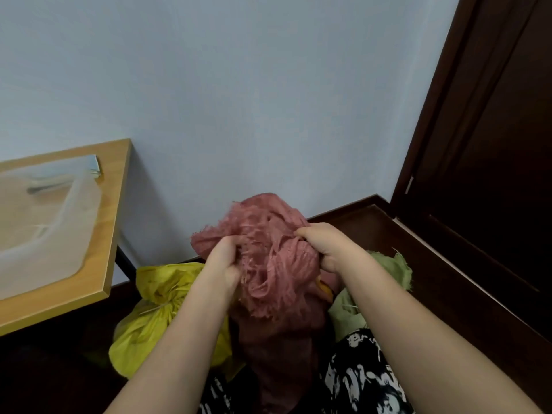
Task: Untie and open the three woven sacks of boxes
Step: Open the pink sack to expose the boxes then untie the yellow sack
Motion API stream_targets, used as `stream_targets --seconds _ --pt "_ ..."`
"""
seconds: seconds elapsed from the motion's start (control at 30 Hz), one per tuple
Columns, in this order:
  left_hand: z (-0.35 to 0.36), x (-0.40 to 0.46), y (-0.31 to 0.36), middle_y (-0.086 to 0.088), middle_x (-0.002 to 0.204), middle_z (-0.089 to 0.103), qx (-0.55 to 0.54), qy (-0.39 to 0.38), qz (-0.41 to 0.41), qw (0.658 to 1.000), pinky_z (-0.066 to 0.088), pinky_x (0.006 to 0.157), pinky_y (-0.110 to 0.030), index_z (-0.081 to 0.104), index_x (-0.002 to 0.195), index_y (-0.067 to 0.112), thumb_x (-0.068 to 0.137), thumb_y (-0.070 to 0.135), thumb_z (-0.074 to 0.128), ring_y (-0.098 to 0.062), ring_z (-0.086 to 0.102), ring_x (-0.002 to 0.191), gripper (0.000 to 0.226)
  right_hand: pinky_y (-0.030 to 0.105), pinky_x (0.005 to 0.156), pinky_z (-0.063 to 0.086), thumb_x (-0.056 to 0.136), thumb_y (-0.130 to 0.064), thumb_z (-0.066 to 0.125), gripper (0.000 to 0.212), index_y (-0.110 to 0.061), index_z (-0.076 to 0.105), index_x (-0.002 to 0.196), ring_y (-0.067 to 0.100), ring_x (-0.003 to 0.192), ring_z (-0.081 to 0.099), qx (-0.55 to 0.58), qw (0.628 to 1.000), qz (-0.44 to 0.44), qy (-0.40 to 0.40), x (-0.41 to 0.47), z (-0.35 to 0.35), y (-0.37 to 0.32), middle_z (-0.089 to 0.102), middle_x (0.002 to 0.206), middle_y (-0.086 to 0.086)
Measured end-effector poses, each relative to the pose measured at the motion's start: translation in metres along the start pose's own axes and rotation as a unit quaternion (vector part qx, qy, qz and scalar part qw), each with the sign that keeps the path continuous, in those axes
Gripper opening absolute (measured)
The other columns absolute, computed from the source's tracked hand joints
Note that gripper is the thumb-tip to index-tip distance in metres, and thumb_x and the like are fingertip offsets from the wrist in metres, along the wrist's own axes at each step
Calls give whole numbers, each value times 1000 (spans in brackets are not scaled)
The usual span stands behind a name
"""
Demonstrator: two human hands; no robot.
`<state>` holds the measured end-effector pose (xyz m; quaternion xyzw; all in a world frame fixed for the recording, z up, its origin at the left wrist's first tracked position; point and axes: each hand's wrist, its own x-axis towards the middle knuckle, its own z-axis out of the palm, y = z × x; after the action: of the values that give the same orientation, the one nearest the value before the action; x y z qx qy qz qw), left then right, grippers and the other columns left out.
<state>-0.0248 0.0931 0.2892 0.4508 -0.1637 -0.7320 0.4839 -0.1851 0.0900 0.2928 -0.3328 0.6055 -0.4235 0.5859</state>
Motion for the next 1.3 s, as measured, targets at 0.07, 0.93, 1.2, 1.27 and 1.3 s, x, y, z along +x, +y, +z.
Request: stream_targets --seconds 0.07,0.93,1.2,1.27,1.3 --pt "-14 4 7 -10 60 68 -87 8 80 993 55 42 -28 70 65 5 87 12 48 -19 66 48 31 30 66 49 91 -3 50 18 -8 62 79 25 68 60 25 998 54 18 -1 -10 -5 66 76 15" --pt "-69 28 20 -8 88 71 -114 73 48 990 58 70 -40 66 94 11 93 32 43 -27 68 82 31 49 105 42 99 -42 36 47 -14 57 130 35 113 58 539 838 -9 87 23 -66 25 58 129 17" --pt "-61 45 7 -18 143 27 364 467 114 798 25 109 -45 41 130 9 81 58 54 -38 26 133 71 47 85 49 97 -46 37 49 -9 60 119 34 102 60 561 825 -39 55 30 -57 30 62 115 18" --pt "-51 47 1 -16 143 34 362 381 42 850 31 109 -47 46 132 9 64 83 53 -37 36 130 101 49 94 47 96 -48 38 53 -9 59 125 36 108 58 559 827 -39 52 35 -52 33 61 120 19" --pt "-50 51 -3 -13 138 45 324 323 2 889 38 105 -49 51 128 13 50 90 56 -35 46 124 111 49 96 46 95 -49 37 54 -10 58 127 35 110 58 553 830 -39 53 38 -50 33 61 120 19"
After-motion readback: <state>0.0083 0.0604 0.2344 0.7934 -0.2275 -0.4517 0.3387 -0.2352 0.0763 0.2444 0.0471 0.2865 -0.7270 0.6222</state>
